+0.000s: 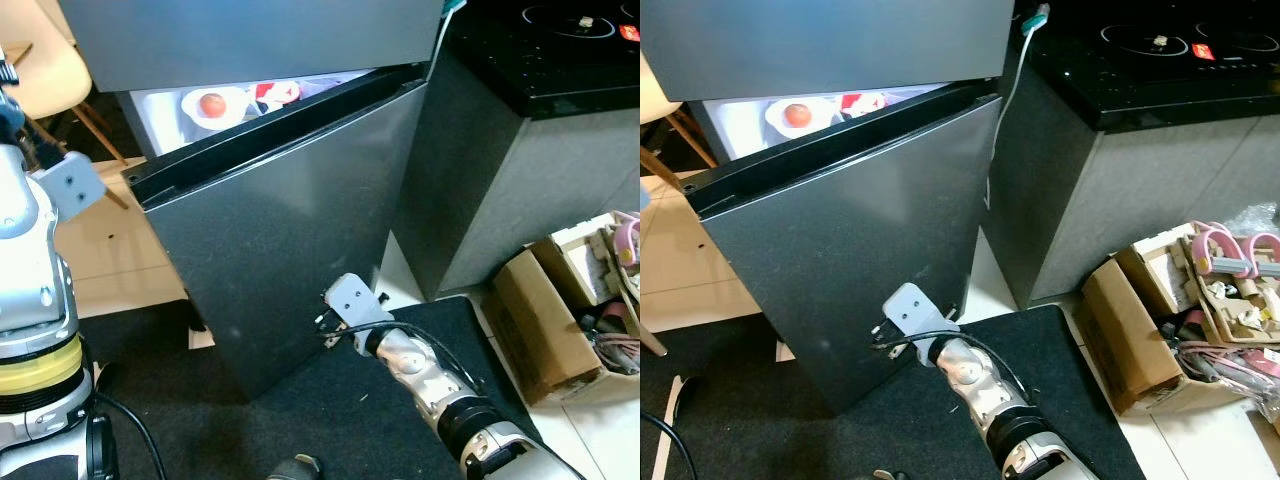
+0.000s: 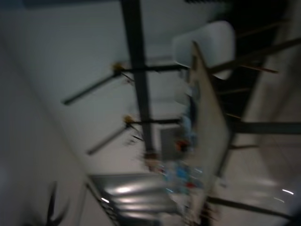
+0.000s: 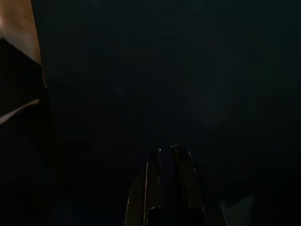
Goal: Restocking fridge
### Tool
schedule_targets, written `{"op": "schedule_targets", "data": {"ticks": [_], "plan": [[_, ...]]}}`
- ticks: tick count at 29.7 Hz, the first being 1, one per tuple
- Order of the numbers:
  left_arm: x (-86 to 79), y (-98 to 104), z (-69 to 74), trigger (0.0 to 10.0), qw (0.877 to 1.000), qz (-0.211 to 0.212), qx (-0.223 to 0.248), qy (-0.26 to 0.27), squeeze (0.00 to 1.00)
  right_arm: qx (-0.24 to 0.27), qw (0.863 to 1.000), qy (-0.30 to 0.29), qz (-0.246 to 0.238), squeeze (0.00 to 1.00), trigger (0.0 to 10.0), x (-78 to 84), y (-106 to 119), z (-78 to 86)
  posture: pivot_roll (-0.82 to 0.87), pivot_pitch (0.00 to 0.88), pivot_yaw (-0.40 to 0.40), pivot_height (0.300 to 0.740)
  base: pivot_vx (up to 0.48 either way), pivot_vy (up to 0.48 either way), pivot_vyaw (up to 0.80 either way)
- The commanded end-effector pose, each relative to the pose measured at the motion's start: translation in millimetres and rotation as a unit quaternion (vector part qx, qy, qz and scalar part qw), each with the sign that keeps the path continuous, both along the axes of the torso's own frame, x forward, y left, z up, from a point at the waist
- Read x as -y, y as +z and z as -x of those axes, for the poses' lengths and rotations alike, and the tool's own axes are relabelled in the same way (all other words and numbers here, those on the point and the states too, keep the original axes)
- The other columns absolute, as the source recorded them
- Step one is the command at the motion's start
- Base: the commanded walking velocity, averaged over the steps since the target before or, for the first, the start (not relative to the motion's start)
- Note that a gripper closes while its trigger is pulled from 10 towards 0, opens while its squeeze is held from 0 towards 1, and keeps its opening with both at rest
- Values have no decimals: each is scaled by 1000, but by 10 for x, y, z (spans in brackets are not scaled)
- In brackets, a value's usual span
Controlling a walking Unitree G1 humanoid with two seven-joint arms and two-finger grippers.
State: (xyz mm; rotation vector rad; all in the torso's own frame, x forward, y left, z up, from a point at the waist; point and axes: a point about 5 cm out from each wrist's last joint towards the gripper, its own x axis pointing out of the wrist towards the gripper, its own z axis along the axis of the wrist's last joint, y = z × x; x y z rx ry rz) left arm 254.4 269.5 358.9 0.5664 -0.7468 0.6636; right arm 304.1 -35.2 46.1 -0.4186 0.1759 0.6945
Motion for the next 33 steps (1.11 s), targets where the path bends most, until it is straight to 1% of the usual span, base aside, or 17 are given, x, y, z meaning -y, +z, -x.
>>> {"op": "schedule_targets", "data": {"ticks": [1,3,5,11,14,20,26,33], "plan": [[-46,-97,-17,10000,1000,23,-14,10,0,16,1000,6,-17,0,10000,-70,105,-38,96,113,-20,740,0,0,0],[-46,-150,-26,10000,999,38,-19,5,0,24,999,2,-28,0,10000,-112,191,-95,98,113,-20,740,0,0,0],[-17,-183,-30,10000,999,38,-22,-1,0,28,999,-3,-34,0,10000,-137,241,-130,98,112,-19,740,0,0,0],[-8,-181,-19,10000,999,34,-22,-2,0,30,999,-4,-38,0,10000,-148,269,-136,100,111,-24,740,256,0,0],[14,-178,-22,10000,999,25,-21,-2,0,33,999,8,-42,0,10000,-170,294,-140,99,106,-27,740,445,0,0],[41,-190,-26,10000,999,24,-21,-4,0,36,998,14,-42,0,10000,-181,310,-144,98,105,-26,740,480,0,0],[75,-195,-34,10000,1000,20,-19,-6,0,43,998,28,-38,0,10000,-238,335,-137,99,112,-27,740,480,0,0],[98,-190,-27,10000,1000,13,-18,-9,0,44,998,29,-35,16,10000,-238,334,-135,98,117,-28,740,475,0,0]]}}
